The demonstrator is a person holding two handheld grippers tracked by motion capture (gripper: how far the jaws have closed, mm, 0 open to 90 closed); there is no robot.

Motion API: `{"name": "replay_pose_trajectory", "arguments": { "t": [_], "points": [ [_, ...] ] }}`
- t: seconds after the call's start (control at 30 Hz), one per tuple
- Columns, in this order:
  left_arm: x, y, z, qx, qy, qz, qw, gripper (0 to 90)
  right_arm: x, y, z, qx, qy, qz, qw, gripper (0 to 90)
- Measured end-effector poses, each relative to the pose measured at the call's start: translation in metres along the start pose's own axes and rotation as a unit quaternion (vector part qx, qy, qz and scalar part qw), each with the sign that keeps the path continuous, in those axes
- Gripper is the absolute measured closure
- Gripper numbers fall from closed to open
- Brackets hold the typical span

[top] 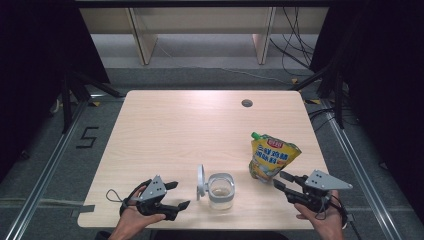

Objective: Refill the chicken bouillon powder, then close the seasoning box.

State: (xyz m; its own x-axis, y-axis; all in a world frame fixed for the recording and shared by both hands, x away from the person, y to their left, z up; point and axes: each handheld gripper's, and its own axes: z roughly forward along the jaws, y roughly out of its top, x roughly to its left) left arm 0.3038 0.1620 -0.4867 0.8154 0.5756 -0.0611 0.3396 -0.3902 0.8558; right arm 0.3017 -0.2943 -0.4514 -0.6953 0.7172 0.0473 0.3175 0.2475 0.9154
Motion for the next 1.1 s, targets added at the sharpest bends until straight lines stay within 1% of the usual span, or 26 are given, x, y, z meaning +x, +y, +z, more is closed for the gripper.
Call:
{"name": "replay_pose_trajectory", "arguments": {
  "t": [0.03, 0.07, 0.1, 0.13, 0.17, 0.2, 0.23, 0.27, 0.33, 0.37, 0.4, 0.47, 0.53, 0.6, 0.63, 0.67, 0.7, 0.73, 0.8, 0.83, 0.87, 0.9, 0.93, 0.97, 1.03, 1.1],
  "points": [
    [0.001, 0.0, 0.0, -0.003, -0.002, 0.003, 1.0, 24.3, -0.001, -0.002, 0.0, 0.001, 0.0, 0.011, 0.9999, 56.2],
    [-0.001, 0.0, 0.001, -0.004, 0.0, -0.013, 0.9999, 24.3, -0.005, -0.004, 0.0, 0.0, -0.008, 0.003, 1.0, 52.7],
    [-0.001, 0.0, 0.001, -0.003, 0.0, -0.012, 0.9999, 24.3, -0.006, -0.005, 0.0, 0.002, -0.013, 0.018, 0.9997, 47.5],
    [-0.002, -0.001, 0.002, -0.005, 0.003, -0.016, 0.9998, 24.3, -0.01, -0.007, 0.001, 0.001, -0.011, 0.018, 0.9998, 43.9],
    [-0.001, -0.001, 0.001, 0.003, 0.003, -0.008, 1.0, 24.3, -0.011, -0.009, 0.001, 0.01, -0.016, 0.026, 0.9995, 41.8],
    [0.0, -0.001, 0.001, 0.003, 0.004, -0.006, 1.0, 24.3, -0.013, -0.012, 0.004, -0.002, -0.019, 0.025, 0.9995, 38.1],
    [-0.001, -0.001, 0.002, 0.001, 0.003, -0.01, 0.9999, 24.3, -0.015, -0.014, 0.005, 0.005, -0.022, 0.031, 0.9993, 35.0],
    [0.001, -0.001, 0.002, 0.006, 0.006, -0.004, 1.0, 24.3, -0.019, -0.016, 0.007, -0.001, -0.027, 0.017, 0.9995, 33.5],
    [0.002, 0.0, 0.001, 0.002, 0.001, 0.005, 1.0, 24.3, -0.021, -0.018, 0.008, -0.003, -0.028, 0.025, 0.9993, 29.2],
    [0.002, 0.0, 0.002, 0.002, 0.002, 0.004, 1.0, 24.3, -0.021, -0.019, 0.009, 0.002, -0.028, 0.04, 0.9988, 27.5],
    [0.001, -0.001, 0.002, 0.003, 0.004, 0.002, 1.0, 24.2, -0.024, -0.02, 0.01, 0.0, -0.028, 0.031, 0.9991, 26.8],
    [0.0, -0.001, 0.002, 0.003, 0.006, -0.008, 0.9999, 24.3, -0.028, -0.022, 0.011, 0.001, -0.029, 0.034, 0.999, 23.8],
    [-0.001, -0.001, 0.003, 0.0, 0.006, -0.01, 0.9999, 24.3, -0.029, -0.024, 0.011, 0.005, -0.037, 0.048, 0.9982, 21.1],
    [-0.001, -0.001, 0.003, 0.003, 0.006, -0.01, 0.9999, 24.3, -0.031, -0.024, 0.012, 0.003, -0.037, 0.05, 0.9981, 19.9],
    [0.0, -0.001, 0.003, 0.003, 0.005, -0.008, 1.0, 24.3, -0.033, -0.025, 0.013, 0.004, -0.043, 0.039, 0.9983, 19.5],
    [-0.001, -0.001, 0.003, -0.002, 0.005, -0.014, 0.9999, 24.3, -0.035, -0.025, 0.014, 0.005, -0.043, 0.031, 0.9986, 18.6],
    [-0.002, -0.001, 0.004, -0.002, 0.006, -0.016, 0.9999, 24.3, -0.035, -0.026, 0.015, 0.005, -0.046, 0.036, 0.9983, 18.2],
    [-0.001, -0.001, 0.004, -0.002, 0.007, -0.011, 0.9999, 24.3, -0.038, -0.026, 0.016, 0.001, -0.05, 0.023, 0.9985, 17.8],
    [0.0, -0.001, 0.003, 0.006, 0.007, -0.007, 0.9999, 24.3, -0.038, -0.026, 0.018, 0.008, -0.048, 0.036, 0.9982, 15.8],
    [0.0, -0.001, 0.004, 0.005, 0.004, -0.008, 0.9999, 24.3, -0.04, -0.026, 0.02, 0.004, -0.048, 0.028, 0.9985, 15.9],
    [0.0, -0.002, 0.004, 0.006, 0.003, -0.009, 0.9999, 24.3, -0.039, -0.027, 0.022, 0.008, -0.048, 0.034, 0.9982, 15.8],
    [0.0, -0.001, 0.004, 0.006, 0.002, -0.001, 1.0, 24.3, -0.041, -0.027, 0.024, 0.005, -0.047, 0.021, 0.9987, 15.8],
    [0.0, -0.002, 0.005, 0.005, 0.002, 0.001, 1.0, 24.3, -0.039, -0.027, 0.024, 0.011, -0.051, 0.037, 0.998, 15.8],
    [-0.001, -0.002, 0.005, 0.008, 0.003, -0.004, 1.0, 24.3, -0.04, -0.027, 0.025, 0.008, -0.053, 0.032, 0.998, 15.8],
    [-0.002, -0.001, 0.005, 0.009, 0.003, 0.0, 1.0, 24.3, -0.042, -0.027, 0.028, 0.009, -0.05, 0.023, 0.9984, 15.9],
    [-0.002, -0.001, 0.005, 0.003, 0.001, 0.001, 1.0, 24.3, -0.041, -0.026, 0.03, 0.011, -0.053, 0.031, 0.998, 15.8]
  ]
}}
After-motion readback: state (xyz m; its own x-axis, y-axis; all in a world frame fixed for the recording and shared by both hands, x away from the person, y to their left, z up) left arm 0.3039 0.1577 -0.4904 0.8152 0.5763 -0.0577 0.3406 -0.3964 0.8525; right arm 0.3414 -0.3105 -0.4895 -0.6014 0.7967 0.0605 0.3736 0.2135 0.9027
